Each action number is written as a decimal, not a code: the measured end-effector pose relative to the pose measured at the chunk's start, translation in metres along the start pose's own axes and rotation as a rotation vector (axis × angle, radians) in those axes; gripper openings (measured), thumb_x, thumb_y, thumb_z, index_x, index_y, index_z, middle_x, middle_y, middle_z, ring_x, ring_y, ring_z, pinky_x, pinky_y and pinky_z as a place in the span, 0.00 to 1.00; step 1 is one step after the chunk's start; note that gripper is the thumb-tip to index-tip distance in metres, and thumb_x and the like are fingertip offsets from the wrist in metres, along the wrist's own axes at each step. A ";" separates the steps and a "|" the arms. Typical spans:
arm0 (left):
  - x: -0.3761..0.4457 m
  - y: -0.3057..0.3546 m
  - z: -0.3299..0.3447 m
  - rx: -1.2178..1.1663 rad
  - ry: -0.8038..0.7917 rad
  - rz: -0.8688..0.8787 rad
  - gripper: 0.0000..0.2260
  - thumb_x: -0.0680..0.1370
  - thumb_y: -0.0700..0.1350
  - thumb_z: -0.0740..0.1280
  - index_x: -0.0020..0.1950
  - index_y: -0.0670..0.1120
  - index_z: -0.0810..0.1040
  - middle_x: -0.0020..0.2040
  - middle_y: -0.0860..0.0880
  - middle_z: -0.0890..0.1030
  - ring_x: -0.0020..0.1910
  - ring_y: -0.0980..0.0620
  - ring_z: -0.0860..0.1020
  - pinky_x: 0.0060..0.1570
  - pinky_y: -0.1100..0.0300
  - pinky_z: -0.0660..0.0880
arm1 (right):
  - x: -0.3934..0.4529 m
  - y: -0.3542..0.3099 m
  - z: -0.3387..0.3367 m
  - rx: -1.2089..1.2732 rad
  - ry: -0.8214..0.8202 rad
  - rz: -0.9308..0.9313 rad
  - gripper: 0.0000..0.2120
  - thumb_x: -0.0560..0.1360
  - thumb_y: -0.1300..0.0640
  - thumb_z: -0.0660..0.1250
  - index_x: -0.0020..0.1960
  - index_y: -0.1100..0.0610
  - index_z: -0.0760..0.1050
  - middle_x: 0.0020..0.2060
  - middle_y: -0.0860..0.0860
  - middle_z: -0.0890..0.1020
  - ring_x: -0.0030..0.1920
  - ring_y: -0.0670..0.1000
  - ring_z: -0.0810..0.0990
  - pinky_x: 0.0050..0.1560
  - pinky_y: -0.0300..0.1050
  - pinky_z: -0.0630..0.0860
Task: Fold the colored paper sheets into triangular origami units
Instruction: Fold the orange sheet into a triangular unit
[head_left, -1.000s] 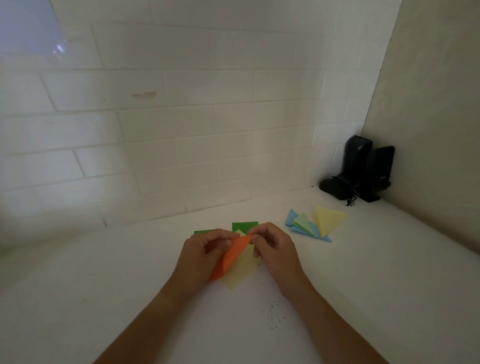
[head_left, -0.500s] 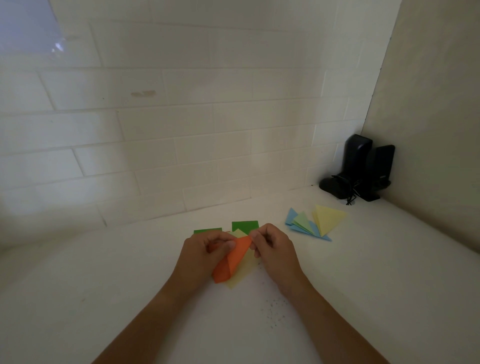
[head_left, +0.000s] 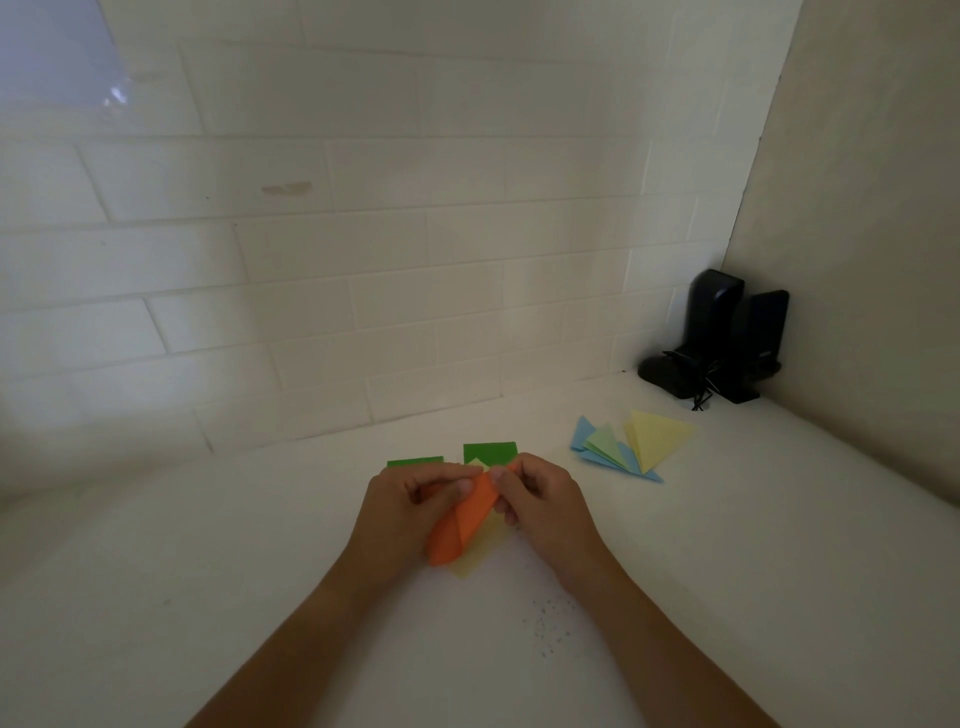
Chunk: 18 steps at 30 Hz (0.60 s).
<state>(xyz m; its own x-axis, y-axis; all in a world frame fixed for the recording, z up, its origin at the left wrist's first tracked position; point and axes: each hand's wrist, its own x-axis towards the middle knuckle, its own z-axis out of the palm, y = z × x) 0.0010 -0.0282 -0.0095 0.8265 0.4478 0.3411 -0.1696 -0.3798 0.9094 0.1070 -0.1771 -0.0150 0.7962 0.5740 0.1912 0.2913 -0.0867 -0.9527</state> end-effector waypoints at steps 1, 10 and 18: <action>0.000 0.000 0.000 -0.007 0.002 -0.002 0.11 0.77 0.37 0.74 0.50 0.54 0.88 0.46 0.56 0.88 0.47 0.60 0.85 0.47 0.70 0.76 | 0.000 0.000 0.000 -0.001 0.001 -0.002 0.14 0.82 0.51 0.67 0.42 0.59 0.78 0.32 0.49 0.82 0.32 0.45 0.77 0.38 0.41 0.74; 0.000 -0.001 -0.003 0.097 -0.021 0.009 0.10 0.79 0.37 0.73 0.54 0.49 0.89 0.47 0.58 0.88 0.50 0.60 0.85 0.50 0.72 0.75 | -0.001 0.000 0.000 -0.024 0.035 -0.040 0.12 0.82 0.53 0.68 0.41 0.57 0.78 0.31 0.45 0.81 0.32 0.39 0.77 0.37 0.32 0.72; 0.001 -0.004 -0.007 -0.090 0.014 -0.069 0.09 0.80 0.37 0.71 0.55 0.48 0.88 0.50 0.49 0.88 0.52 0.47 0.86 0.54 0.45 0.83 | -0.002 -0.003 0.001 -0.049 -0.063 -0.073 0.15 0.82 0.52 0.67 0.40 0.58 0.77 0.30 0.42 0.79 0.33 0.40 0.76 0.38 0.33 0.71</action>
<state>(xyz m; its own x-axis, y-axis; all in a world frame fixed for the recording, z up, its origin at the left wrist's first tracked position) -0.0016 -0.0206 -0.0111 0.8305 0.4819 0.2794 -0.1602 -0.2737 0.9484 0.1045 -0.1774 -0.0127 0.7372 0.6304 0.2431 0.3743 -0.0814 -0.9237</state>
